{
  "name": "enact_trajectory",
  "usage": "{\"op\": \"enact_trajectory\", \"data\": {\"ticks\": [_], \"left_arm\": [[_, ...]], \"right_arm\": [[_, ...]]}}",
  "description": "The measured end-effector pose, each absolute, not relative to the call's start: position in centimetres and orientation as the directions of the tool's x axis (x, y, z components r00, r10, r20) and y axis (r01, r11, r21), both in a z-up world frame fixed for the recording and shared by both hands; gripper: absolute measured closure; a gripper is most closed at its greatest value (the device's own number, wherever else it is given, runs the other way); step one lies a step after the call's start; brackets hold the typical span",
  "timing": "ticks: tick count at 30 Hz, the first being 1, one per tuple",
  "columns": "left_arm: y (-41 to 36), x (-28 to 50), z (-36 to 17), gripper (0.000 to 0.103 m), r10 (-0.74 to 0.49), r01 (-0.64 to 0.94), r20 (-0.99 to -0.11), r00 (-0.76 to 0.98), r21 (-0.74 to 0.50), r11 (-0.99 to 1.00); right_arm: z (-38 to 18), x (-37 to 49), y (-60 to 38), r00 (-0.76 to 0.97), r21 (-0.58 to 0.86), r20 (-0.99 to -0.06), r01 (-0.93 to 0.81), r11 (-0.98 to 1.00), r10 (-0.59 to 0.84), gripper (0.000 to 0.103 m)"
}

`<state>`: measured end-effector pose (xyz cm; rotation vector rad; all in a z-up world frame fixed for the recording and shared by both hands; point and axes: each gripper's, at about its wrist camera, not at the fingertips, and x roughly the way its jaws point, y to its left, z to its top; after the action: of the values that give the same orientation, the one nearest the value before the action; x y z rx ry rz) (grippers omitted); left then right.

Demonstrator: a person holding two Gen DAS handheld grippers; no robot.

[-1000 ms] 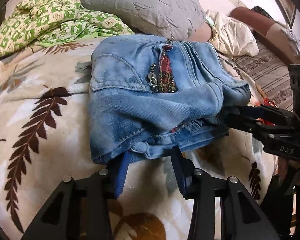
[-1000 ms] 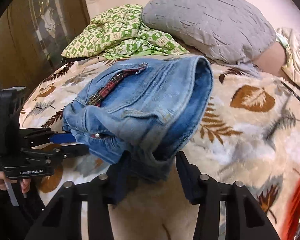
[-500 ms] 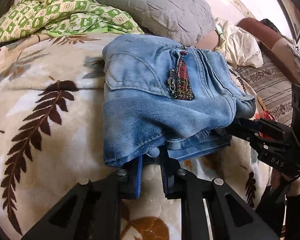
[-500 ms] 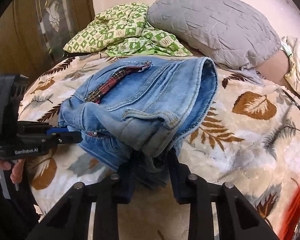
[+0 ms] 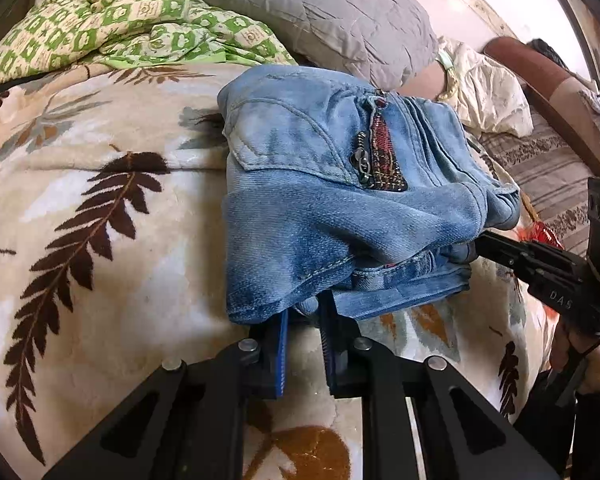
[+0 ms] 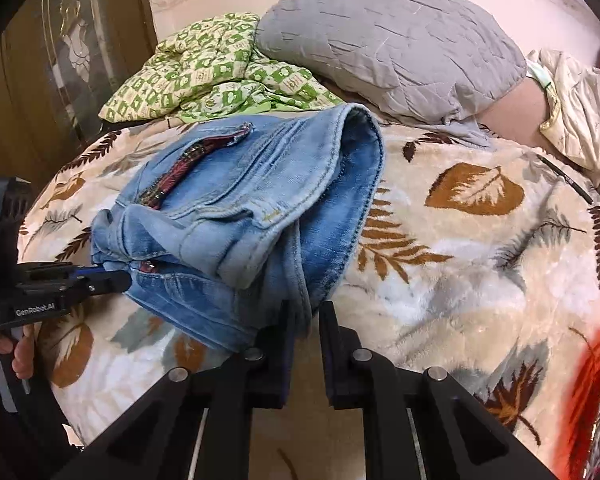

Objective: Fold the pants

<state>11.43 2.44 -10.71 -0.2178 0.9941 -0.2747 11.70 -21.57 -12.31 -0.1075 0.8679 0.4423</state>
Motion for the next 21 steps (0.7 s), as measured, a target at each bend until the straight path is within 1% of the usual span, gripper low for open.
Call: {"op": "enact_trajectory", "data": {"ticks": [2, 3, 4, 5, 6, 7, 8, 9, 10, 11, 14, 18, 21], "left_arm": [[2.4, 10.8, -9.9, 0.08, -0.332, 0.134, -0.794, 0.508, -0.308, 0.942], [2.3, 10.3, -9.3, 0.07, -0.333, 0.145, -0.792, 0.512, -0.303, 0.942], [2.2, 9.5, -8.5, 0.053, -0.337, 0.169, -0.784, 0.521, -0.292, 0.941], [2.0, 8.8, -7.8, 0.046, -0.336, 0.194, -0.778, 0.531, -0.274, 0.942], [1.9, 8.2, -7.2, 0.034, -0.317, 0.21, -0.771, 0.552, -0.239, 0.948], [1.8, 7.4, -6.4, 0.029, -0.264, 0.216, -0.757, 0.598, -0.166, 0.962], [1.7, 7.0, -5.8, 0.028, -0.232, 0.22, -0.744, 0.626, -0.117, 0.968], [1.7, 6.8, -5.4, 0.028, -0.221, 0.232, -0.735, 0.641, -0.088, 0.969], [1.7, 6.8, -5.2, 0.028, -0.216, 0.242, -0.733, 0.645, -0.072, 0.968], [1.7, 6.9, -5.1, 0.028, -0.21, 0.242, -0.734, 0.646, -0.063, 0.968], [1.5, 8.0, -5.6, 0.028, -0.175, 0.224, -0.742, 0.647, -0.035, 0.974], [1.0, 9.3, -6.9, 0.028, -0.156, 0.25, -0.755, 0.637, 0.01, 0.968], [0.4, 10.0, -8.0, 0.028, -0.125, 0.263, -0.765, 0.632, 0.06, 0.963]], "right_arm": [[-12.0, 11.7, -21.8, 0.553, 0.122, -0.755, -0.411, 0.904, 0.353, 0.089], [-11.9, 11.6, -22.0, 0.545, 0.141, -0.755, -0.407, 0.902, 0.364, 0.089], [-11.6, 11.5, -22.2, 0.536, 0.159, -0.758, -0.399, 0.903, 0.371, 0.088], [-11.3, 11.3, -22.3, 0.534, 0.167, -0.759, -0.394, 0.904, 0.373, 0.088], [-11.0, 11.0, -22.4, 0.537, 0.163, -0.758, -0.394, 0.904, 0.371, 0.083], [-10.8, 10.7, -22.5, 0.538, 0.16, -0.756, -0.399, 0.903, 0.372, 0.073], [-10.5, 10.2, -22.5, 0.535, 0.166, -0.752, -0.412, 0.896, 0.385, 0.063], [-10.3, 9.8, -22.6, 0.535, 0.165, -0.749, -0.419, 0.893, 0.39, 0.033], [-10.1, 9.5, -22.6, 0.545, 0.159, -0.744, -0.419, 0.894, 0.388, 0.024], [-9.8, 9.0, -22.6, 0.57, 0.145, -0.726, -0.421, 0.895, 0.386, 0.024], [-9.3, 8.9, -22.3, 0.58, 0.145, -0.712, -0.431, 0.89, 0.397, 0.024], [-9.5, 9.8, -21.9, 0.557, 0.152, -0.721, -0.452, 0.879, 0.412, 0.024], [-10.0, 10.5, -21.1, 0.55, 0.13, -0.731, -0.468, 0.874, 0.404, 0.024]]}}
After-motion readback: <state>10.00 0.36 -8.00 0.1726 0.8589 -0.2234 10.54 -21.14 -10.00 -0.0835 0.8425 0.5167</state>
